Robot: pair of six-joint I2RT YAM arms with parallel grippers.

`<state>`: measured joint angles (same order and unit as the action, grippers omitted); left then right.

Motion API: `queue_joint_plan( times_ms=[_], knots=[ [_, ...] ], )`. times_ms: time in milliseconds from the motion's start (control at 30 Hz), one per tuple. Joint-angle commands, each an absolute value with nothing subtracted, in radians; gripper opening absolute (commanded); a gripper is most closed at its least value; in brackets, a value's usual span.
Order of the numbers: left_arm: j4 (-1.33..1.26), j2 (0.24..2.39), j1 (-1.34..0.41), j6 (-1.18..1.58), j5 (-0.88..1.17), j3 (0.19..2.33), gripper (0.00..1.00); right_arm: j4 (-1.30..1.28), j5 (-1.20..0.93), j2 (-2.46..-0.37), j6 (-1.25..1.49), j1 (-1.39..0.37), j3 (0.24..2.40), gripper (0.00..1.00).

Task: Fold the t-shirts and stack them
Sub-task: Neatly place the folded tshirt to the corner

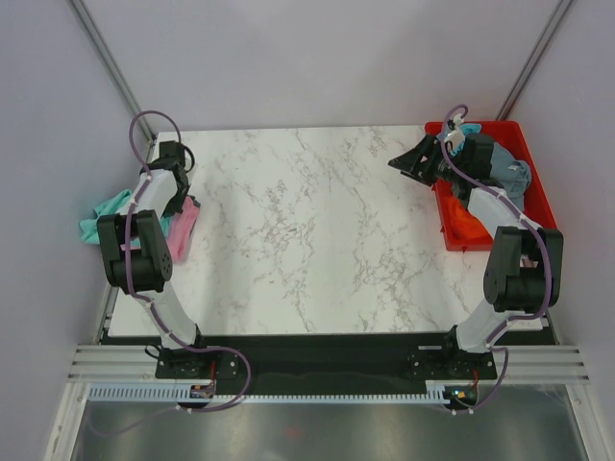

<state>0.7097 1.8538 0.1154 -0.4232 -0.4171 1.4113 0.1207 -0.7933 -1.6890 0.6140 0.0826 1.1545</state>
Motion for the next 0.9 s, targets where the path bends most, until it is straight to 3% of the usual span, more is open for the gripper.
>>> queue_joint_plan(
  times_ms=[0,867],
  knots=[
    [0.723,1.842,0.112,-0.437,-0.417,1.402,0.04,0.173,-0.818,-1.706,0.624,0.087,1.181,0.79],
    [0.759,1.778,0.037,-0.397,-0.373,1.388,0.02,0.193,-0.813,-1.678,0.637,0.087,1.152,0.79]
  ],
)
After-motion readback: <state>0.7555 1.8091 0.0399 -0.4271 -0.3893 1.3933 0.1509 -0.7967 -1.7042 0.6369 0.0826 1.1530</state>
